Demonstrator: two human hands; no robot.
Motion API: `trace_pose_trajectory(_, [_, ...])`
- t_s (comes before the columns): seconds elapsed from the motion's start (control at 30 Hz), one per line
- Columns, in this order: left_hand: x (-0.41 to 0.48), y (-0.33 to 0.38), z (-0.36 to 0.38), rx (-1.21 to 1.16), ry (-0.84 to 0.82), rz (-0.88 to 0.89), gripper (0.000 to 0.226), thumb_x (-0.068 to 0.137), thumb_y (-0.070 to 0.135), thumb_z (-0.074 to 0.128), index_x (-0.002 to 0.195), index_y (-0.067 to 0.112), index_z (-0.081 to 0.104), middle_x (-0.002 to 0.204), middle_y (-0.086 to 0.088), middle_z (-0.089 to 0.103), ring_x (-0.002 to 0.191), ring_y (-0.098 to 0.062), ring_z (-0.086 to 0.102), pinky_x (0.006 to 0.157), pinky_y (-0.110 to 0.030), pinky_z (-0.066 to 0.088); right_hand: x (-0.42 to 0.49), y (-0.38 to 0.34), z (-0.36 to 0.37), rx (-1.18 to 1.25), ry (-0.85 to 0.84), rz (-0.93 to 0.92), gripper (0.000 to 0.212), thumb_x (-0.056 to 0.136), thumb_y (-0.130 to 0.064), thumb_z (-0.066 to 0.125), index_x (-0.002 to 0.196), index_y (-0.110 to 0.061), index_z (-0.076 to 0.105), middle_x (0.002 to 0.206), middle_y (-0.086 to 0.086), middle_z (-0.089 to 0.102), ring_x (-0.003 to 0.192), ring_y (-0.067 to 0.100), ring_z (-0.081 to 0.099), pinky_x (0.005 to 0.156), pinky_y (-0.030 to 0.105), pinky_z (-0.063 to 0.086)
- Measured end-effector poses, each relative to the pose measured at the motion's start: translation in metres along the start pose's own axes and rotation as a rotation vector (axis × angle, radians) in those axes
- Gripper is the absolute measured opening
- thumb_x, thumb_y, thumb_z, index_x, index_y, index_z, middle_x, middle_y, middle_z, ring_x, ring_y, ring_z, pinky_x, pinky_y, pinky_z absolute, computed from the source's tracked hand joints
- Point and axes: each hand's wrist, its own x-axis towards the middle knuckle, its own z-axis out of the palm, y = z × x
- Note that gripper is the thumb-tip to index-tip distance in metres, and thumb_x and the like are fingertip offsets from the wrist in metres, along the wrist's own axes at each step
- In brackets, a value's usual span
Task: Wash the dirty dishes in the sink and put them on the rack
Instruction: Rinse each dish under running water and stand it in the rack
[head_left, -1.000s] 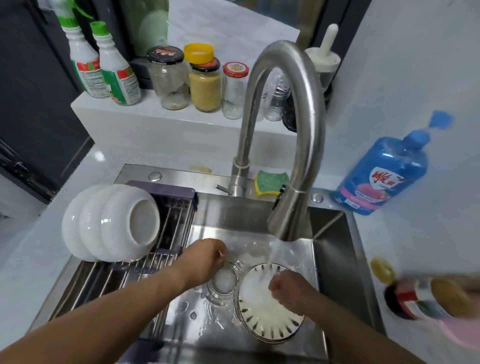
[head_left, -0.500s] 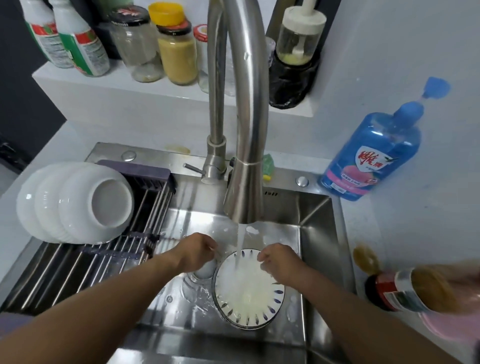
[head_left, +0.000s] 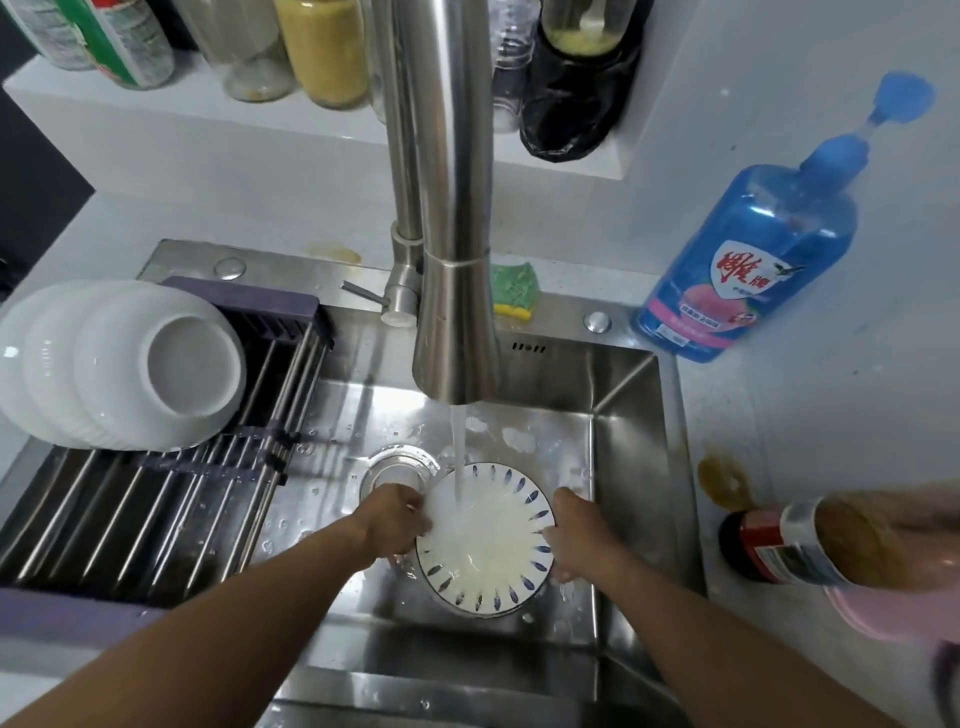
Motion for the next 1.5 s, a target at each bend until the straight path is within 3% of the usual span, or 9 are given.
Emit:
trace_pose_trajectory(0.17, [0.002,-0.008,0.005,-0.172,-0.010,-0.063,0.018,0.095,-0.001,0.061,0.111,0.001,0.068,0.079,-0.014,0.060,0.056,-0.019,0.055,0.058,-0.030,0.051,-0.008,-0.003,-0.003,0.146,-0.004,-0.020,0.022,0.090,0.001,0.041,0.095,-0.020,0.041,0.087,-0.002,0.055,0.090,0.034,0.068,0.076,0.044,0.062])
trace_pose_trajectory(0.5, [-0.023,-0.004,-0.005,-0.479,0.067,-0.006,0.027,0.098,0.007,0.064,0.119,0.010,0.049,0.104,-0.019,0.065,0.072,-0.028,0.065,0.059,-0.036,0.052,-0.018,-0.009,-0.018,0.424,-0.101,0.010,0.019,0.091,0.001,0.050,0.087,-0.015,0.040,0.098,0.028,0.062,0.074,0.042,0.074,0.060,0.057,0.062])
trace_pose_trajectory(0.73, [-0.057,0.006,-0.010,-0.730,-0.118,-0.015,0.024,0.105,0.000,0.045,0.118,0.015,0.059,0.100,-0.008,0.078,0.089,-0.028,0.075,0.074,-0.054,0.062,-0.022,-0.026,-0.004,0.630,-0.028,0.002,0.015,0.096,-0.009,0.061,0.090,-0.013,0.048,0.093,0.014,0.063,0.066,0.026,0.068,0.063,0.046,0.064])
trace_pose_trajectory(0.87, [-0.065,0.017,-0.006,-0.861,-0.038,-0.050,0.019,0.107,0.016,0.048,0.125,0.016,0.056,0.105,-0.012,0.074,0.079,-0.028,0.073,0.050,-0.040,0.061,-0.022,-0.053,0.004,0.232,0.324,-0.183,0.036,0.096,-0.008,0.053,0.128,-0.023,0.060,0.133,0.003,0.061,0.114,0.025,0.061,0.094,0.027,0.050])
trace_pose_trajectory(0.97, [-0.069,0.023,0.001,-0.934,-0.069,-0.055,0.025,0.107,0.031,0.047,0.128,0.021,0.056,0.111,-0.010,0.076,0.095,-0.031,0.075,0.069,-0.051,0.063,-0.029,-0.080,0.010,-0.107,0.396,-0.360,0.054,0.106,-0.020,0.041,0.158,-0.014,0.031,0.168,0.005,0.017,0.155,0.021,0.016,0.123,0.027,0.011])
trace_pose_trajectory(1.07, [-0.068,0.030,-0.001,-0.955,-0.134,-0.032,0.032,0.107,0.041,0.041,0.130,0.023,0.055,0.115,-0.009,0.076,0.103,-0.032,0.074,0.078,-0.056,0.061,-0.031,-0.100,0.011,-0.206,0.295,-0.444,0.055,0.109,-0.033,0.031,0.160,-0.013,0.024,0.171,0.005,0.006,0.157,0.019,-0.001,0.126,0.032,-0.006])
trace_pose_trajectory(1.3, [-0.063,0.043,-0.025,-0.907,-0.236,0.019,0.065,0.101,0.061,0.032,0.129,0.011,0.061,0.113,-0.013,0.076,0.101,-0.029,0.074,0.084,-0.051,0.062,-0.066,-0.103,0.015,-0.221,0.058,-0.816,0.055,0.110,-0.043,0.022,0.162,-0.036,0.006,0.170,-0.014,0.002,0.155,0.007,-0.003,0.126,0.034,-0.003])
trace_pose_trajectory(1.4, [-0.057,0.041,-0.036,-0.874,-0.222,0.002,0.065,0.101,0.063,0.031,0.137,0.014,0.055,0.122,-0.017,0.072,0.114,-0.035,0.069,0.100,-0.063,0.051,-0.078,-0.072,0.016,-0.371,0.027,-0.899,0.060,0.107,-0.050,0.025,0.162,-0.030,0.014,0.170,-0.013,0.007,0.154,0.001,-0.004,0.125,0.032,-0.004])
trace_pose_trajectory(1.5, [-0.059,0.041,-0.042,-0.738,-0.131,0.004,0.051,0.103,0.060,0.032,0.129,0.024,0.059,0.112,-0.009,0.077,0.105,-0.031,0.073,0.092,-0.063,0.055,-0.071,-0.027,0.003,-0.514,0.066,-0.852,0.064,0.104,-0.059,0.025,0.160,-0.028,0.024,0.169,-0.012,0.013,0.154,0.002,0.004,0.127,0.037,-0.002])
